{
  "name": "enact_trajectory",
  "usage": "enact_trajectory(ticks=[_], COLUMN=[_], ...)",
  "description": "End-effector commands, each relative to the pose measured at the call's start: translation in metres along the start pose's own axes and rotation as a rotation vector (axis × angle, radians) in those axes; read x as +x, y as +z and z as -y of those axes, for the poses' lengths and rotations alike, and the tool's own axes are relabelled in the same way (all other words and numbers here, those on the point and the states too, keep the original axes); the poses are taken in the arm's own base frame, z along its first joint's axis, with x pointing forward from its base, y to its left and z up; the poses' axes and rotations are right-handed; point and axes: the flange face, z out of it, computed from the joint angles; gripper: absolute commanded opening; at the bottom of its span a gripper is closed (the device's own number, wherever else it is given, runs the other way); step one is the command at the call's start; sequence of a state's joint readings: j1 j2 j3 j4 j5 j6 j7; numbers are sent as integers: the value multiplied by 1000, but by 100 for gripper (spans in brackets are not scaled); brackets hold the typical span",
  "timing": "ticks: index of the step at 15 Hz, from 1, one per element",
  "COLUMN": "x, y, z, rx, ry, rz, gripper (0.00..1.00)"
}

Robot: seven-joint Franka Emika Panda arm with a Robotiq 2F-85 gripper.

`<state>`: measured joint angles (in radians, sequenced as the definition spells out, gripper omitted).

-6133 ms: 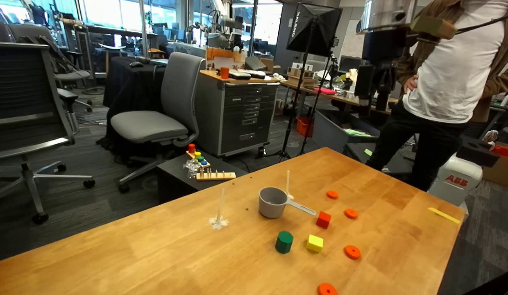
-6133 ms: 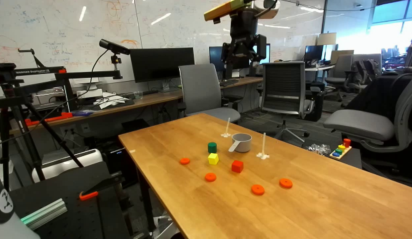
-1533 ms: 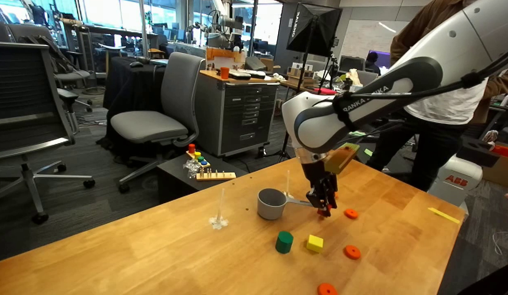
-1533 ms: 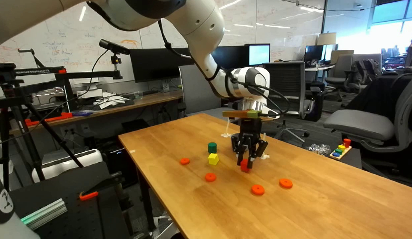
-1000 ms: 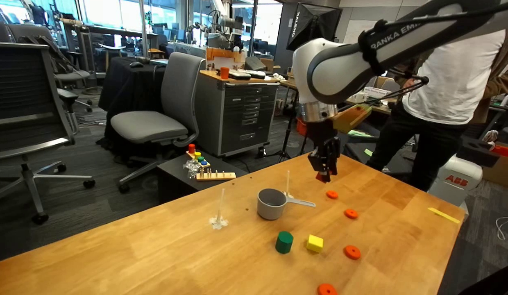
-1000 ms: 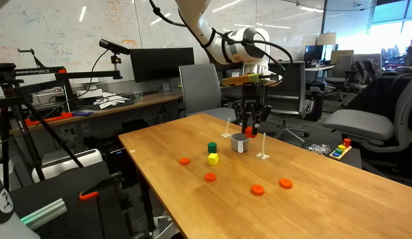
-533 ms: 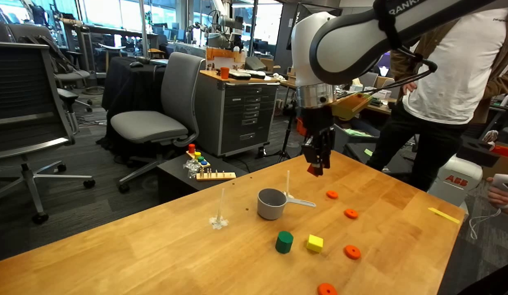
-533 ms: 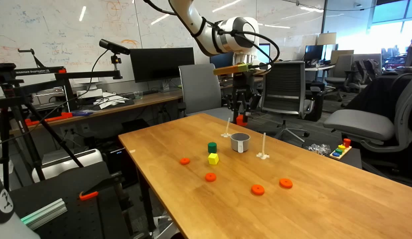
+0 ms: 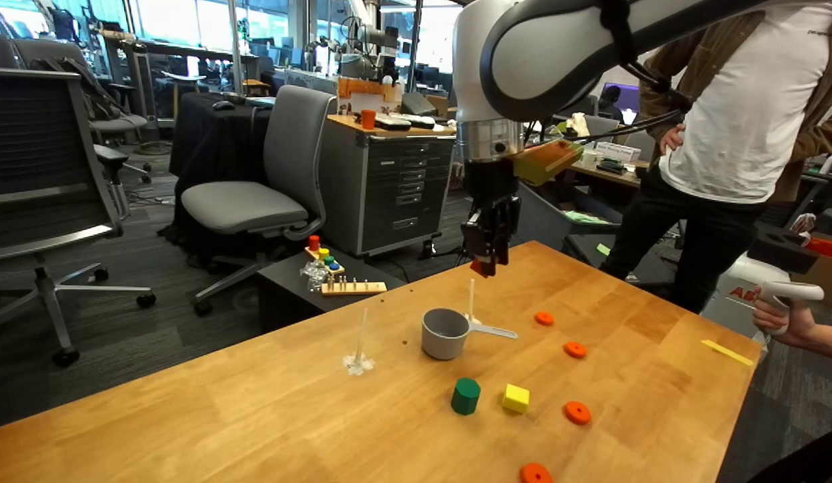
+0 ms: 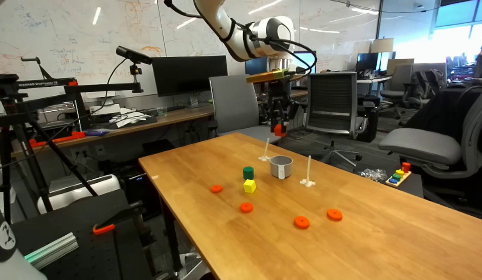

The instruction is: Put the blocks in the cup

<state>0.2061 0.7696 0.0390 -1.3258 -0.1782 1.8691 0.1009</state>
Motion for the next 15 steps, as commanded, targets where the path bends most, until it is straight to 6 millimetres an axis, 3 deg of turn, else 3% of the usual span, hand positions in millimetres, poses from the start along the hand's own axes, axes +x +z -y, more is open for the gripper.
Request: enact_trajectory(ticks=[1,5,15], x=[22,37,56], y=[-10,0,51], z=[3,-2,7], rx=[-4,-7,17], ry=[29,54,57], rz=[-18,-13,26], gripper=[15,15,15])
